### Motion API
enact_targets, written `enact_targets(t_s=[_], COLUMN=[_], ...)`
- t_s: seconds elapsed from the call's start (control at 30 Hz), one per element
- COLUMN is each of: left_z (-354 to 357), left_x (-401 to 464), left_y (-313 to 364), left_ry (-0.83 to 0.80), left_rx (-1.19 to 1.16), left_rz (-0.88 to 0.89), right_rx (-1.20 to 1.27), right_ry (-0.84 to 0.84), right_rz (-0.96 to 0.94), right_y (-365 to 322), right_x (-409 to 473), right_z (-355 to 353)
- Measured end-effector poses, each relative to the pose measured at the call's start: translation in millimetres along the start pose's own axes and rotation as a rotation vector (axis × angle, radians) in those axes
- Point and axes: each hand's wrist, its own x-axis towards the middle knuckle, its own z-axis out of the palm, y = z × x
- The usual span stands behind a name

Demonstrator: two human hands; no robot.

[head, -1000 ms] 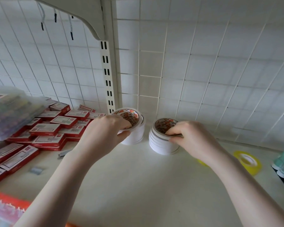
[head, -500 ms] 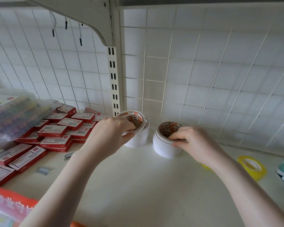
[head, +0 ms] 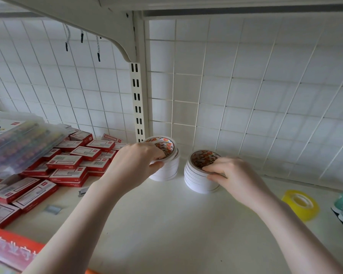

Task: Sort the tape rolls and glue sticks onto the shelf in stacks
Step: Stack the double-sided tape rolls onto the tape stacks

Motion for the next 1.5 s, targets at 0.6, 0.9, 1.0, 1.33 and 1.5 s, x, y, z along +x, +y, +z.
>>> enact_targets(t_s=[0.6, 0.9, 1.0, 1.33, 1.5], left_z=[3, -7, -5, 6, 8], left_x=[3, 17, 23, 29, 31], left_y=[-2, -7, -4, 1, -2], left_ry=[-0.008, -0.077, -0.111, -0.191, -0.206], left_rx=[0.001, 0.041, 0.054, 0.033, 0.007], left_rz=[0.000, -0.017, -0.014, 0.035, 0.037], right_rx=[0.021, -0.063, -0.103, -0.347, -0.418], right_ry=[0.011, 0.186, 0.186, 0.264, 0.310], right_rz=[0.001, -0.021, -0.002, 0.117, 0.122], right_y=[1, -2, -2, 10, 14], right_x=[0, -7, -11, -33, -38], right_z=[2, -19, -24, -17, -9])
